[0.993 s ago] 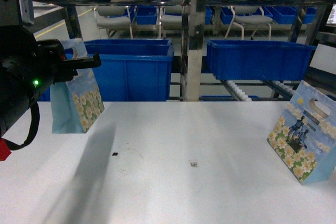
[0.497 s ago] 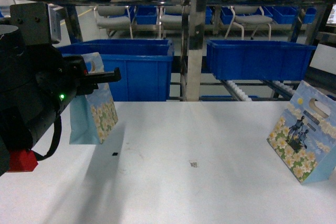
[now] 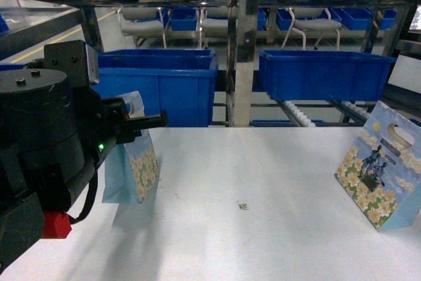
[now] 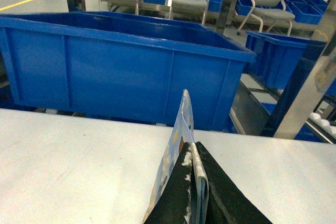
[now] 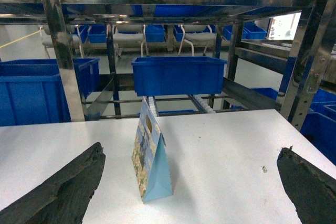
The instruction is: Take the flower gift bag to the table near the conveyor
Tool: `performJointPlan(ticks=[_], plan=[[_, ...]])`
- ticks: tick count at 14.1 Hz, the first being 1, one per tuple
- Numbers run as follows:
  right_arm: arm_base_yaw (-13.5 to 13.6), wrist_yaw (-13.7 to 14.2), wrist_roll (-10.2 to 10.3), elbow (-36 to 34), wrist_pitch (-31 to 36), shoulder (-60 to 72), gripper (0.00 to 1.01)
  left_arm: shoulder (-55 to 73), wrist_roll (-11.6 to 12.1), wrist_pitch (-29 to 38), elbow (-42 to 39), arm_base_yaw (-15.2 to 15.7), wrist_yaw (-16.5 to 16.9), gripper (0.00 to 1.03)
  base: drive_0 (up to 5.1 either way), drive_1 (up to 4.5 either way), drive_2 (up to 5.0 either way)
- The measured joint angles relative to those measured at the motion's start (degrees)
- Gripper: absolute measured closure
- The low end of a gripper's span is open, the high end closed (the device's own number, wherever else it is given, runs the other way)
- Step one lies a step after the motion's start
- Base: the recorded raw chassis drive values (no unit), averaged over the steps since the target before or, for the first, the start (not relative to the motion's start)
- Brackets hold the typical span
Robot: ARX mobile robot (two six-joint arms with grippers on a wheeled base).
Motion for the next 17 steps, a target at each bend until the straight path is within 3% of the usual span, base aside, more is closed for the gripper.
performJointPlan(ticks=[5, 7, 10, 12, 13, 14, 17], plan=[[0.0, 0.0, 0.0, 0.0, 0.0, 0.0, 0.03, -0.6, 0.0, 0.5, -5.2, -4.7, -1.7, 1.01, 0.0, 0.00, 0.0], [0.0, 0.0, 0.0, 0.0, 0.0, 0.0, 0.03, -1.7, 0.5, 0.2, -8.7, -7.1, -2.2, 0.80, 0.0, 0.00, 0.0], [0.0, 0.0, 0.0, 0.0, 0.0, 0.0, 0.03, -6.5, 2.3, 0.2, -14.0, -9.8, -4.5, 0.38, 0.0, 0.00, 0.0], [0.0, 0.0, 0.0, 0.0, 0.0, 0.0, 0.03, -11.6, 4.8, 0.2, -17.0, -11.7, -5.9, 0.11, 0.0, 0.00, 0.0], [0.0, 0.0, 0.0, 0.0, 0.0, 0.0, 0.03, -16.1, 6.5, 0.3, -19.8, -12.8, -6.3, 0.05, 0.0, 0.00, 0.0], [0.0, 0.0, 0.0, 0.0, 0.0, 0.0, 0.03, -19.5, 7.6, 0.2, -22.3, -13.0, -6.2, 0.05, 0.0, 0.00, 0.0], [0.0, 0.0, 0.0, 0.0, 0.0, 0.0, 0.03, -31.2, 9.5, 0.2, -29.6, -8.4, -4.5, 0.05, 0.0, 0.00, 0.0]])
